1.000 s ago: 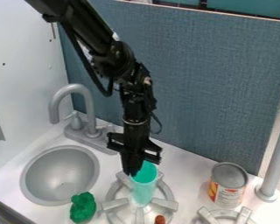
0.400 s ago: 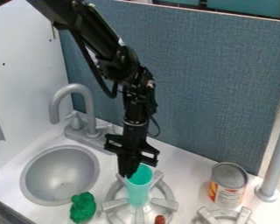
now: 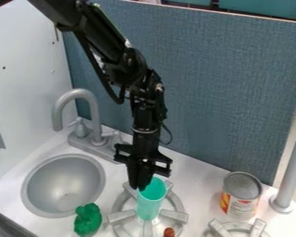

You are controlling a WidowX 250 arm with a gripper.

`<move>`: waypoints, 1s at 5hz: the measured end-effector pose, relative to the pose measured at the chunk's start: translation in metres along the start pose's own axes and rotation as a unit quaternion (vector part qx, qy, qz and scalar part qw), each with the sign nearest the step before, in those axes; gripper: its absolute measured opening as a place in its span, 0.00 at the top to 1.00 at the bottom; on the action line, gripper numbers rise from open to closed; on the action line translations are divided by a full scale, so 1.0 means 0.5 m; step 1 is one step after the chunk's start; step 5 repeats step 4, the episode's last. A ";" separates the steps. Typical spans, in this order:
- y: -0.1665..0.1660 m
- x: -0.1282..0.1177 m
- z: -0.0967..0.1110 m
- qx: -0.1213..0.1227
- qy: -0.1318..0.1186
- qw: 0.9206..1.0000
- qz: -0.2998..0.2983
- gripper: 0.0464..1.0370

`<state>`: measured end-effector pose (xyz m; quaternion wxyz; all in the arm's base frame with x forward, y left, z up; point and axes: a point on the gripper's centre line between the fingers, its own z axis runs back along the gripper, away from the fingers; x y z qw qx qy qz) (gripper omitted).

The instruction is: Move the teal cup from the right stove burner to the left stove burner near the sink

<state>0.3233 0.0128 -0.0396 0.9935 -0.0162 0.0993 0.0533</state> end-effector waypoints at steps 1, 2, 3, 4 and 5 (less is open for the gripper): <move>0.005 -0.009 0.001 -0.009 0.015 1.000 0.020 0.51; 0.004 -0.022 0.038 -0.010 0.008 0.999 0.031 0.18; 0.015 -0.078 0.114 0.008 -0.014 0.999 0.030 0.02; 0.030 -0.162 0.174 0.030 -0.036 0.998 0.047 0.03; 0.030 -0.162 0.174 0.030 -0.036 0.998 0.047 0.03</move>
